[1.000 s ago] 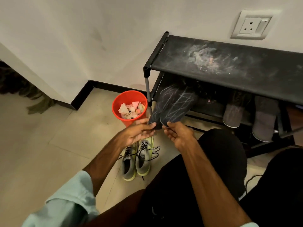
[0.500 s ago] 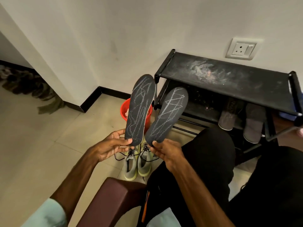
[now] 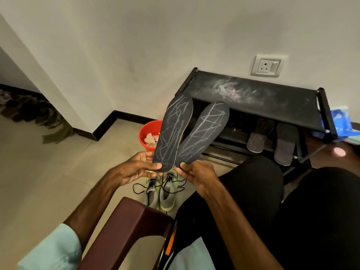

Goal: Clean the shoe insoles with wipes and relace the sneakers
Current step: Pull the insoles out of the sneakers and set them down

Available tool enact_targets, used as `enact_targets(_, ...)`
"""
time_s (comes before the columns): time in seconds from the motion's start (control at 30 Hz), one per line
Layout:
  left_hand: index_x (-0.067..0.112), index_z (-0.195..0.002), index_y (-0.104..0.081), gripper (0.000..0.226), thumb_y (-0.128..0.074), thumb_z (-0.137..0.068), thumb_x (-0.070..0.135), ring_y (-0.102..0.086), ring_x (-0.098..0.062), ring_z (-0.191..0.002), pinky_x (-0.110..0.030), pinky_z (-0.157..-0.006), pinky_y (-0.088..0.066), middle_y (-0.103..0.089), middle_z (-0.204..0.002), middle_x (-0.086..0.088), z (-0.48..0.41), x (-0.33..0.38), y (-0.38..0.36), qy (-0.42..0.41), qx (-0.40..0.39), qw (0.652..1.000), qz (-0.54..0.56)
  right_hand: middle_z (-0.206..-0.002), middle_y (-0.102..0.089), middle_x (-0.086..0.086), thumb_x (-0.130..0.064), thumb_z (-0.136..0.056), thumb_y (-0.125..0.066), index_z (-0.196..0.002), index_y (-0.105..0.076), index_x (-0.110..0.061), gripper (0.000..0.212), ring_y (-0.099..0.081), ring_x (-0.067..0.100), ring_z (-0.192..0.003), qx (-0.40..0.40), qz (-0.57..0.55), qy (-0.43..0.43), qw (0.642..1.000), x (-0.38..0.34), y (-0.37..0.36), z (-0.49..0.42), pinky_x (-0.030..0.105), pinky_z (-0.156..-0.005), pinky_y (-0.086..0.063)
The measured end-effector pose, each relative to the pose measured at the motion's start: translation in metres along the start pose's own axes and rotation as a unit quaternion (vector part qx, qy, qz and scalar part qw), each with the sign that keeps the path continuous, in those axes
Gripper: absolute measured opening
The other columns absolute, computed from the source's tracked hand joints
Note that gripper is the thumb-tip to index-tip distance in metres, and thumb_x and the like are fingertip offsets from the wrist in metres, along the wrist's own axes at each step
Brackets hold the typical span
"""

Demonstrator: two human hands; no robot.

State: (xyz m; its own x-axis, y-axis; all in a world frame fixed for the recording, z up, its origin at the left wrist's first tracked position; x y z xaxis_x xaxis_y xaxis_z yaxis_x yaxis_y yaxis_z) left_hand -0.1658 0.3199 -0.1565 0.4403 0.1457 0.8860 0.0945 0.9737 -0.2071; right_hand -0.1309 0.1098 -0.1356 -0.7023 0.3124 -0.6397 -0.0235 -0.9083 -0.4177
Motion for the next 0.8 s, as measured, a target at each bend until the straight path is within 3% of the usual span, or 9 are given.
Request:
enact_targets(0.17, 0.002, -0.134, -0.058, 0.058, -0.077, -0.08, 0.006, -0.072, -0.026, -0.087, -0.023, -0.065, -0.059, -0.066, -0.12, -0.028, -0.006, -0.023, 0.001, 0.051, -0.011, 0.999, 0.004, -0.112, -0.074, 0.021, 0.025, -0.087, -0.052, -0.112, -0.065, 0.01, 0.032, -0.075, 0.034, -0.096, -0.017, 0.03, -0.046, 0.998, 0.02, 0.012, -0.012, 0.033, -0.073, -0.063)
enact_targets(0.3, 0.004, -0.135, -0.058, 0.059, -0.081, -0.081, 0.009, -0.07, -0.025, -0.092, -0.023, -0.071, -0.059, -0.066, -0.121, -0.026, -0.015, -0.055, -0.003, 0.108, -0.05, 0.993, 0.001, -0.114, -0.071, 0.026, 0.019, -0.092, -0.044, -0.109, -0.066, 0.005, 0.03, -0.074, 0.039, -0.098, 0.027, 0.076, -0.07, 0.994, 0.033, 0.039, -0.022, 0.036, -0.073, -0.064)
enact_targets(0.37, 0.004, -0.133, -0.06, 0.058, -0.083, -0.08, 0.012, -0.07, -0.024, -0.093, -0.022, -0.073, -0.059, -0.067, -0.123, -0.024, -0.019, -0.069, -0.008, 0.136, -0.052, 0.989, -0.007, -0.111, -0.072, 0.023, 0.016, -0.092, -0.043, -0.106, -0.066, 0.001, 0.031, -0.076, 0.035, -0.089, 0.042, 0.118, -0.075, 0.989, 0.035, 0.05, -0.026, 0.039, -0.075, -0.064)
enact_targets(0.6, -0.001, -0.13, -0.059, 0.053, -0.079, -0.08, 0.003, -0.074, -0.029, -0.095, -0.024, -0.074, -0.061, -0.07, -0.119, -0.022, -0.05, -0.098, -0.015, 0.214, 0.028, 0.974, 0.064, -0.089, -0.069, 0.014, 0.004, -0.095, -0.054, -0.081, -0.06, -0.011, 0.022, -0.075, 0.035, -0.08, 0.077, 0.223, -0.114, 0.965, 0.02, 0.062, -0.068, 0.044, -0.075, -0.064)
enact_targets(0.8, -0.007, -0.119, -0.066, 0.042, -0.078, -0.08, 0.002, -0.075, -0.024, -0.092, -0.02, -0.07, -0.06, -0.072, -0.115, -0.023, -0.092, -0.122, -0.021, 0.262, 0.104, 0.953, 0.11, -0.088, -0.062, 0.02, 0.011, -0.095, -0.052, -0.099, -0.058, 0.005, 0.01, -0.069, 0.036, -0.073, 0.079, 0.259, -0.184, 0.945, 0.02, 0.073, -0.127, 0.047, -0.077, -0.062)
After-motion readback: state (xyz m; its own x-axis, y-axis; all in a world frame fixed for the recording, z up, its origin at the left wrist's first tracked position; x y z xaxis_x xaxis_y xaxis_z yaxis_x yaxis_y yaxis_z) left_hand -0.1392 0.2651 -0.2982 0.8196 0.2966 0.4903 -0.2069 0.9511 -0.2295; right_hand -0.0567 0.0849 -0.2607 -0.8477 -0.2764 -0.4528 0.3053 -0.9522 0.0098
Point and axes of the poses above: each hand's wrist, its own z-axis away from the middle knuckle, its own y-axis out of the back of the hand, x = y × z, the point moved 3 cm from there along -z, towards the middle knuckle
